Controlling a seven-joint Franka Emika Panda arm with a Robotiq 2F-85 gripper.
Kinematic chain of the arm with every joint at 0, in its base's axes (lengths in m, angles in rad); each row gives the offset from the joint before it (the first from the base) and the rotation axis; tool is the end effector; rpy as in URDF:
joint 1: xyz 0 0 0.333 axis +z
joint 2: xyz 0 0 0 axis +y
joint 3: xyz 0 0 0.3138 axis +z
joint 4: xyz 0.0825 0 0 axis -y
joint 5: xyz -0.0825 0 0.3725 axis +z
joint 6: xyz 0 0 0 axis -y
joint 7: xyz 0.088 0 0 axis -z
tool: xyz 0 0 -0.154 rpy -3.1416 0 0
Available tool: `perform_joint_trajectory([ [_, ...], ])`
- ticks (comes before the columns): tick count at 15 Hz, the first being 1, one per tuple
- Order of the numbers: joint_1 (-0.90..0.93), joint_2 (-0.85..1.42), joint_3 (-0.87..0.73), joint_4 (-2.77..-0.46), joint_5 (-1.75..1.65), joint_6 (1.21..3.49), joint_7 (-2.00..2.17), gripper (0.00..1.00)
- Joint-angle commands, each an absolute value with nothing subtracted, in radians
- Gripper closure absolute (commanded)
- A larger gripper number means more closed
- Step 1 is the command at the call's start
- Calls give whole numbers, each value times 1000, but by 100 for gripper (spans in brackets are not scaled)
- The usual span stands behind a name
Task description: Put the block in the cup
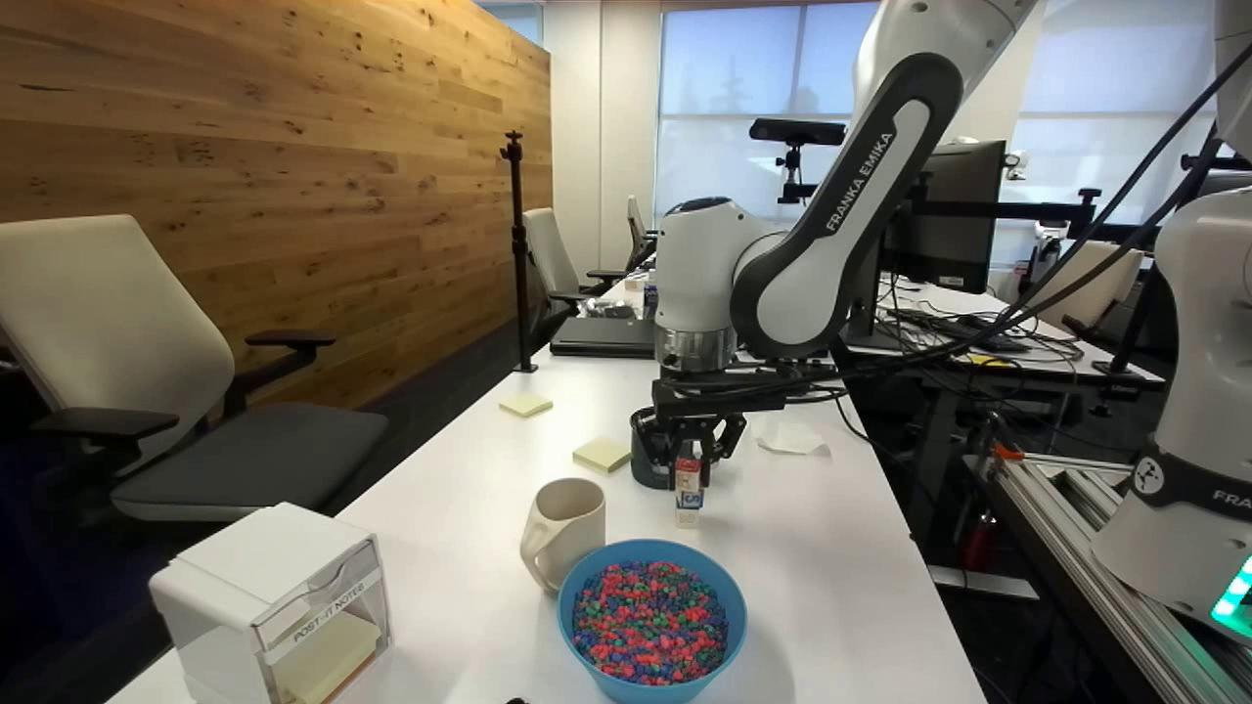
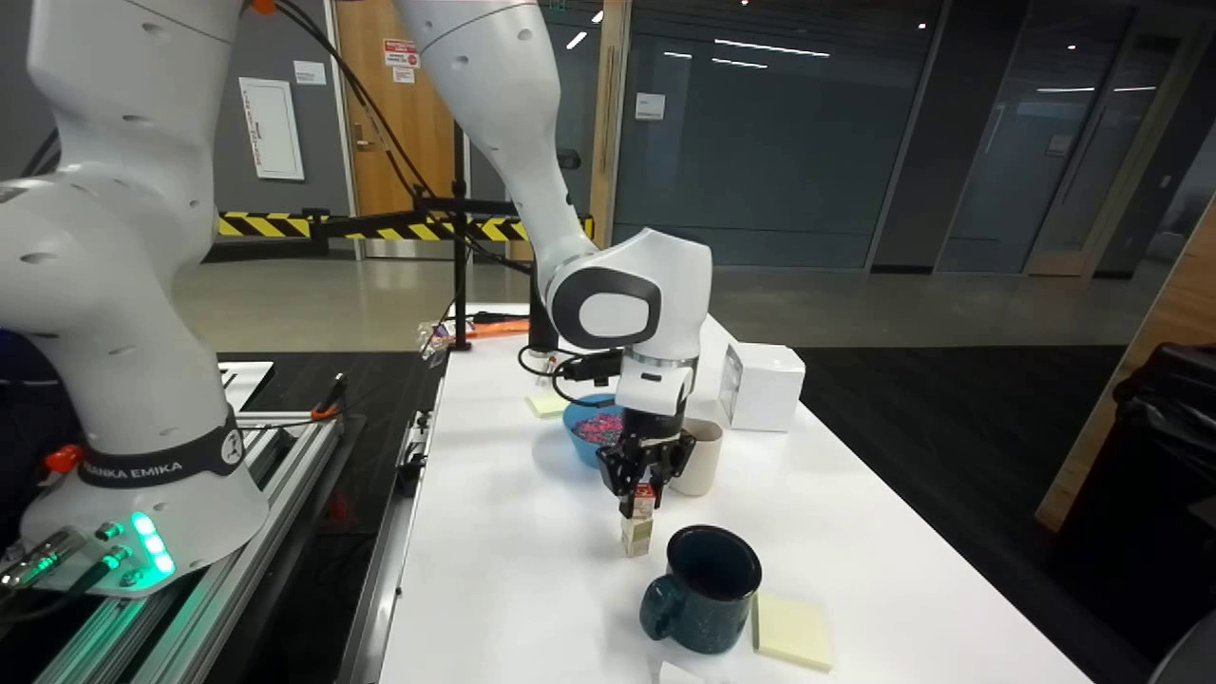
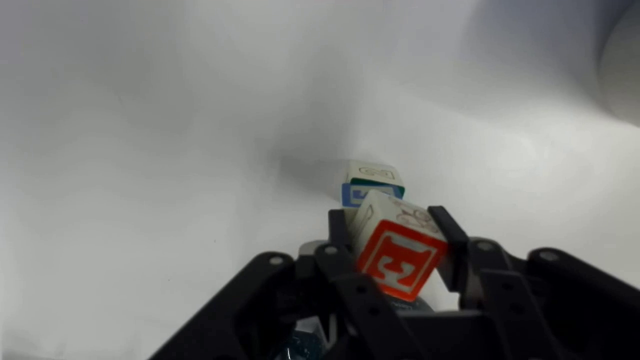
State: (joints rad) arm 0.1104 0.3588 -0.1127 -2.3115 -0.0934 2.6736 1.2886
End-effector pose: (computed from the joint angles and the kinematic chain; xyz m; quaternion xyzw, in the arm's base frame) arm 0.5190 -0.0038 0.1509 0.8245 -0.5643 0.0261 0.0315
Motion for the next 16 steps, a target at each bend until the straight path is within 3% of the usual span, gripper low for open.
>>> perform_joint_trajectory([
  [1, 130, 279, -129, -2350, -93, 2675, 1289, 81],
  [9, 66, 14, -181, -2429, -166, 2609, 1374, 81],
  [16, -75, 66, -185, -2414, -105, 2644, 1340, 81],
])
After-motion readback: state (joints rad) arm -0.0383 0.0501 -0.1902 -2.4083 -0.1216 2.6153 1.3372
